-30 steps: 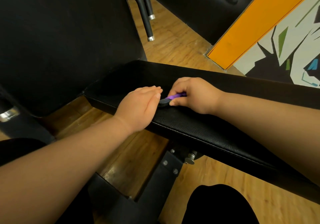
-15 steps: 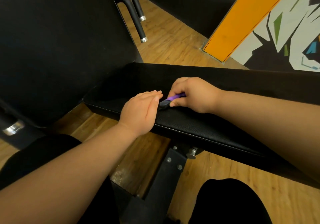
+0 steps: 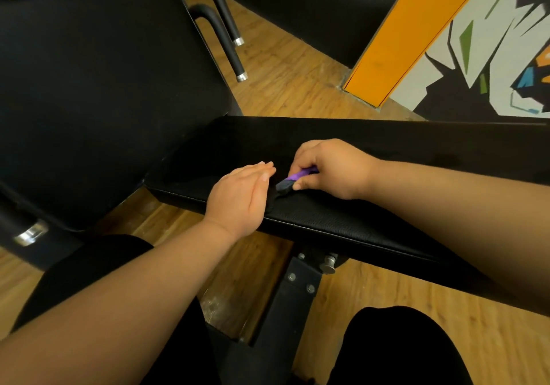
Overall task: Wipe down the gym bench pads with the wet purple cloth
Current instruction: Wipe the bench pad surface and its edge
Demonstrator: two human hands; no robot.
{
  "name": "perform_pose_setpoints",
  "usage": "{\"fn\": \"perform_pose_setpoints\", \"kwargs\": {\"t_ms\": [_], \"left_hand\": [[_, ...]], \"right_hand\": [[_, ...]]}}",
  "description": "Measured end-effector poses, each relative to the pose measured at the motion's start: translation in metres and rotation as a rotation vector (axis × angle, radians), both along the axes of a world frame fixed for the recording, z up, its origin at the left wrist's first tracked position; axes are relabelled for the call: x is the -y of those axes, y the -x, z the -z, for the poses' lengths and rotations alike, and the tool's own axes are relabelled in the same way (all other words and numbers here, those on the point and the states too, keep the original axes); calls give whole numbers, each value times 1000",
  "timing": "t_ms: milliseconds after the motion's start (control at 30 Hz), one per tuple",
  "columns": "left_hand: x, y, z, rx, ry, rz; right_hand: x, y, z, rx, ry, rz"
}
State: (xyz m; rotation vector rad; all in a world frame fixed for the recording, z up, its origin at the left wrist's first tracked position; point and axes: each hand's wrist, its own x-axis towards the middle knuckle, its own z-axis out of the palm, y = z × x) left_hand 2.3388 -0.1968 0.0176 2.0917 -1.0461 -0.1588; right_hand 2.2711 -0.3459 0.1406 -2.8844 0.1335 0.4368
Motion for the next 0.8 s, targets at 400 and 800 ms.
{"fn": "perform_pose_setpoints", "kwargs": {"t_ms": [400,800], "left_hand": [[-1,3,-4,43,-23,-3],[-1,5,-5,73,-55,-10]], "right_hand": [[-4,1,-2,1,16,18],[9,31,-20,-18,-19,50]]}}
